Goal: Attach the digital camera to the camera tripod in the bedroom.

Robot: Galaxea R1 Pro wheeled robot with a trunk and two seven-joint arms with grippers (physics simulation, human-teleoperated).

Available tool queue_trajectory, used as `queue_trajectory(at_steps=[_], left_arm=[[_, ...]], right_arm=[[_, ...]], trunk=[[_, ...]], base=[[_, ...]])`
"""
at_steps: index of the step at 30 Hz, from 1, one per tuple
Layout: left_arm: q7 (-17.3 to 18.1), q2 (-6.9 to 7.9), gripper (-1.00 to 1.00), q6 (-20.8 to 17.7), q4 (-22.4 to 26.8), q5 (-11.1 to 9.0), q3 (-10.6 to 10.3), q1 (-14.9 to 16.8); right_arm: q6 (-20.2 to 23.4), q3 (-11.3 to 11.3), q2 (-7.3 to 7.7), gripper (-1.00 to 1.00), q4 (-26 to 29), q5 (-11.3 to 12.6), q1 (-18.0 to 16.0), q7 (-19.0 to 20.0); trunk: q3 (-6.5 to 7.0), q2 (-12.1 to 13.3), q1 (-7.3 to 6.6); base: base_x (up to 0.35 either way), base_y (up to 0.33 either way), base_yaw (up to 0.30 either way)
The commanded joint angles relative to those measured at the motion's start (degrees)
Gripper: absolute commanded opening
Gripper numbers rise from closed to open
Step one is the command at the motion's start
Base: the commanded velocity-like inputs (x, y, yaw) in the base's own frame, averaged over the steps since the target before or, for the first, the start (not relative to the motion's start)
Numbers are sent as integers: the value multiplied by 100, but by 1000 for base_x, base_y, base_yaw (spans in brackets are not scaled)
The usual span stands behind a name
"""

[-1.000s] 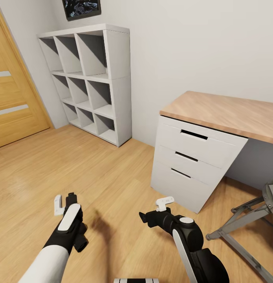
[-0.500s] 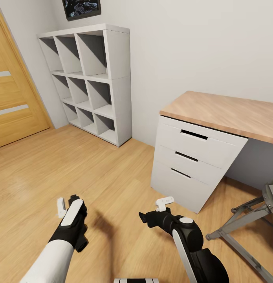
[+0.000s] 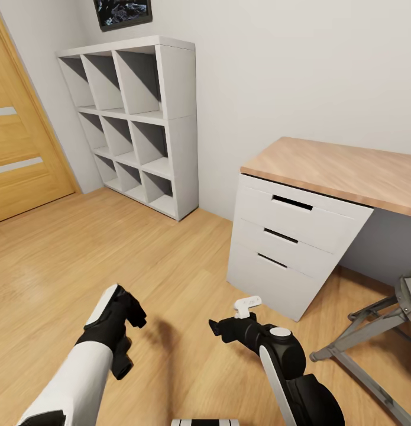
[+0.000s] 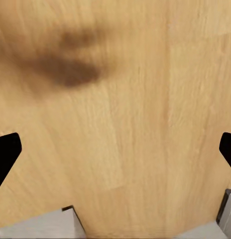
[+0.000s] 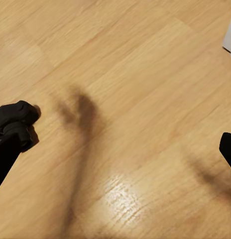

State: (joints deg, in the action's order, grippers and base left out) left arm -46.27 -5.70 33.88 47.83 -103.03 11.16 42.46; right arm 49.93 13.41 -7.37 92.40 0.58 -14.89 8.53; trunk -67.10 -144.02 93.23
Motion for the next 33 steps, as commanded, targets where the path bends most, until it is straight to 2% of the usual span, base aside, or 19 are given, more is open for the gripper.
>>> queue_trajectory(at_steps=[1,6,18,21,22,25,26,30,33], left_arm=[[-89,3,100,42,-2,-88,20,40],[-313,38,100,103,-145,-225,5,189],[-460,64,100,138,-613,-235,59,498],[-478,63,100,145,-679,-242,274,562],[-478,63,100,145,-679,-242,274,562],[-486,64,100,146,-708,-247,616,601],[-486,64,100,146,-708,-247,616,601],[-479,65,100,145,-688,-250,1060,623],[-466,63,100,142,-678,-251,1199,626]], right_arm=[[27,-1,-2,100,6,4,-2,8],[27,2,-2,100,6,4,2,8],[29,8,-2,100,6,0,2,10],[35,10,-9,100,6,-3,-1,9],[35,10,-9,100,6,-3,-1,9],[37,12,-18,100,6,-4,-3,9],[37,12,-18,100,6,-4,-3,9],[41,11,-24,100,6,-5,-4,9],[45,3,-29,100,6,-5,-4,8]], trunk=[[-5,-2,-1],[-5,-2,-1],[-5,-2,-1],[-5,-2,-1],[-5,-2,-1],[-5,-2,-1],[-5,-2,-1],[-5,-2,-1],[-5,-2,-1]], base=[[0,0,0],[0,0,0],[0,0,0],[0,0,0],[0,0,0],[0,0,0],[0,0,0],[0,0,0],[0,0,0]])
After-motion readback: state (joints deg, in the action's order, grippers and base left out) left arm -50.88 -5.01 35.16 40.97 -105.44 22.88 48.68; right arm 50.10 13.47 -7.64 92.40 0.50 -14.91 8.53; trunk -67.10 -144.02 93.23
